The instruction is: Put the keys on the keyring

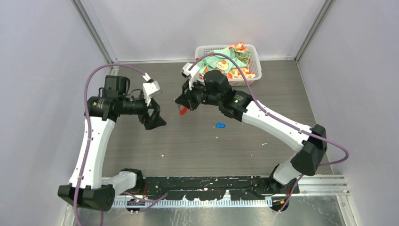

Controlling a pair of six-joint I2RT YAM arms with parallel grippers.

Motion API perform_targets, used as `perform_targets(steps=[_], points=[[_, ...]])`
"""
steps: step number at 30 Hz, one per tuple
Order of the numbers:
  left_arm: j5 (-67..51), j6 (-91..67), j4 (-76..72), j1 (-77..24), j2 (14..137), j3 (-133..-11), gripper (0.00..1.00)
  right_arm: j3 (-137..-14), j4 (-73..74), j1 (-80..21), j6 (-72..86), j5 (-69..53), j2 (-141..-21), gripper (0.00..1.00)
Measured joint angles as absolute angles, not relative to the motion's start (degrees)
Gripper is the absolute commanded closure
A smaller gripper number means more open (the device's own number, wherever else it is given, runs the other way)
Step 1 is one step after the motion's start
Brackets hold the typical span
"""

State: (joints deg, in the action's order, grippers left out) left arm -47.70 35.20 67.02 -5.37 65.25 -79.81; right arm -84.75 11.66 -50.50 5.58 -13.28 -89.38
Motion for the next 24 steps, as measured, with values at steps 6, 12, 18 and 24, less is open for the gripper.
perform_targets(steps=[6,12,18,24], points=[[-48.21,39.31,71.44,-9.85,58.13,-81.65,0.34,-81.95,12.56,-52.8,8.01,-21.17,-83.96,0.99],[-51.81,39.83,76.14,-10.41,53.56,-86.17,0.36,-76.84,8.91,-55.57,13.21,-27.59,-76.03,0.99],[-56.16,36.77,78.15,-10.46,51.7,-89.84,0.41,-69.67,-2.76,-56.25,21.65,-32.25,-69.6,0.99],[-60.71,30.11,75.44,-10.46,51.75,-90.89,0.54,-68.31,-8.88,-56.99,25.76,-33.85,-69.01,0.99]])
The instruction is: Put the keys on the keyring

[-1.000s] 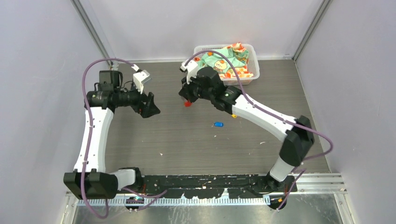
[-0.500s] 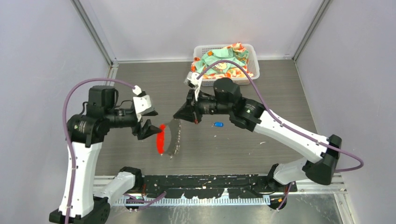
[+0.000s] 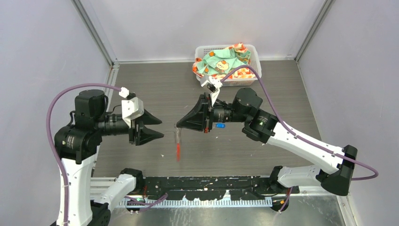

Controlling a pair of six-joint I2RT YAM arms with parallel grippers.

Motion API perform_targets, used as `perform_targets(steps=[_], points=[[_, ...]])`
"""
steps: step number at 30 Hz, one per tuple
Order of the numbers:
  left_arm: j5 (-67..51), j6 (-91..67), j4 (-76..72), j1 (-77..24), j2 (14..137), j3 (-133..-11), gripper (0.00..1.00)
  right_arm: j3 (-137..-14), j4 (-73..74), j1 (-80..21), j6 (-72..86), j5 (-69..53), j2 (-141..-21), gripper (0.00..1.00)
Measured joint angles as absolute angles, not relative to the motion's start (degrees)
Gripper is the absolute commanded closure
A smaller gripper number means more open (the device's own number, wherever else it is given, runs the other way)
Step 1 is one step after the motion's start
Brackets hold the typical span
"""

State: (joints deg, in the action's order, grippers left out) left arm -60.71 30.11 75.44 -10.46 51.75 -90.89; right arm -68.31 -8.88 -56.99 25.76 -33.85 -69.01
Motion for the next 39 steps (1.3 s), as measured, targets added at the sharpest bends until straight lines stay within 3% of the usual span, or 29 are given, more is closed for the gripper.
perform_targets(steps=[19,26,39], points=[[-69.65,19.31,70.46,-10.98,50.98,-86.46,0.72,-69.97,-9.78,-62.17,23.81,-32.29,-71.42,0.99],[-70.17,18.37,69.93,-12.32,50.98,-85.01,0.74,-70.0,-9.72,-62.61,22.85,-31.16,-72.14,0.99],[-69.19,15.79,66.08,-13.45,50.46,-82.89,0.88,-70.13,-10.17,-62.85,22.7,-30.13,-73.1,0.99]])
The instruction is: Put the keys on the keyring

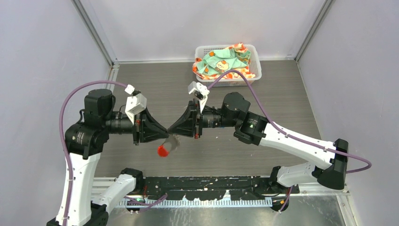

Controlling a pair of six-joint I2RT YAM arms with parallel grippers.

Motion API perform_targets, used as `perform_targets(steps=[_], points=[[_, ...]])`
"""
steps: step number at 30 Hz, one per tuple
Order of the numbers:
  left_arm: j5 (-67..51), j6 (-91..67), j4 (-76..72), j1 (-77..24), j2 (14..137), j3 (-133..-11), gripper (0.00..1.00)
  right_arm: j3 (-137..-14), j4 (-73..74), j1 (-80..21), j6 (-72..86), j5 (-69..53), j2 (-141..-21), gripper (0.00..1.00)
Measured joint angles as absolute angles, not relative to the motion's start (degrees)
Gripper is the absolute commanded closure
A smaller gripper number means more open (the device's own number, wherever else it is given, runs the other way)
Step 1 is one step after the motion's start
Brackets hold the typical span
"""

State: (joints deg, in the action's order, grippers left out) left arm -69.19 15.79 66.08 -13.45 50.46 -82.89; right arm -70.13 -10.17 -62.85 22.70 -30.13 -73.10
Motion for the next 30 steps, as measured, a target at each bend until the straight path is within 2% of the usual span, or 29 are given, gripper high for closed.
perform_targets(steps=[3,8,9,13,14,17,23,30], points=[[-68.45,15.14,65.25,-13.72,50.37,-82.26,0.99,-70.13,-9.82,-62.89,22.7,-30.2,-73.25,0.99],[-67.11,15.29,64.62,-14.31,50.11,-81.91,1.0,-70.13,-9.54,-62.89,22.68,-30.3,-73.25,0.99],[-67.0,15.4,64.51,-14.35,50.06,-81.91,1.0,-70.13,-9.54,-62.89,22.65,-30.3,-73.25,0.97],[-65.95,16.32,64.47,-14.61,49.74,-81.91,1.0,-70.19,-9.32,-62.89,22.74,-30.33,-73.25,0.65],[-65.76,16.69,64.51,-14.63,49.74,-81.91,1.0,-70.24,-9.32,-62.89,22.59,-30.22,-73.21,0.54],[-65.45,18.65,64.47,-14.98,49.74,-82.08,1.0,-70.74,-7.84,-62.92,21.71,-29.28,-72.62,0.39],[-64.55,27.79,63.83,-15.07,47.64,-82.5,1.0,-71.13,-0.54,-62.92,17.12,-25.41,-65.14,0.36],[-64.64,46.28,62.33,-15.16,39.72,-78.17,1.0,-73.21,3.95,-62.92,13.43,-22.09,-57.8,0.43]])
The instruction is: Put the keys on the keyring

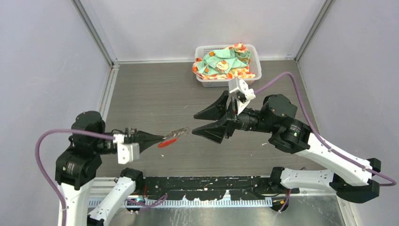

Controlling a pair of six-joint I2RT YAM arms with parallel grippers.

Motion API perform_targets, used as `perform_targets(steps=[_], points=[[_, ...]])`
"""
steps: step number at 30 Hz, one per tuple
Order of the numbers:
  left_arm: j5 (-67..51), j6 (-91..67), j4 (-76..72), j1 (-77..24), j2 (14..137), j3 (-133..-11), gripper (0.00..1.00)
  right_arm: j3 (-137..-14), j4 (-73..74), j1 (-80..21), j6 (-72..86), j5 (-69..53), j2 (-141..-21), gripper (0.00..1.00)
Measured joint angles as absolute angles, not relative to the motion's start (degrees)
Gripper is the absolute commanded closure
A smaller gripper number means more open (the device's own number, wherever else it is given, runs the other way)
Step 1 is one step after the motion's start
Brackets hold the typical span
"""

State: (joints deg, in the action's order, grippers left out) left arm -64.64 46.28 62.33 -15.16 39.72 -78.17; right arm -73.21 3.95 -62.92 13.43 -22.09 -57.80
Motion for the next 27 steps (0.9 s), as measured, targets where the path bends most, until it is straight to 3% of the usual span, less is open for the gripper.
perform_targets(steps=[10,20,27], points=[[-65.69,59.18,61.19,-15.29,37.54,-74.78,1.0,-73.01,7.99,-62.92,9.21,-22.52,-62.57,0.55],[-67.33,46.13,57.95,-15.29,42.35,-74.61,1.0,-81.1,19.27,-63.51,0.25,-25.67,-70.87,0.61],[-67.33,38.94,57.25,-15.29,44.51,-73.76,1.0,-94.17,33.15,-67.66,-10.92,-22.09,-76.66,0.64]])
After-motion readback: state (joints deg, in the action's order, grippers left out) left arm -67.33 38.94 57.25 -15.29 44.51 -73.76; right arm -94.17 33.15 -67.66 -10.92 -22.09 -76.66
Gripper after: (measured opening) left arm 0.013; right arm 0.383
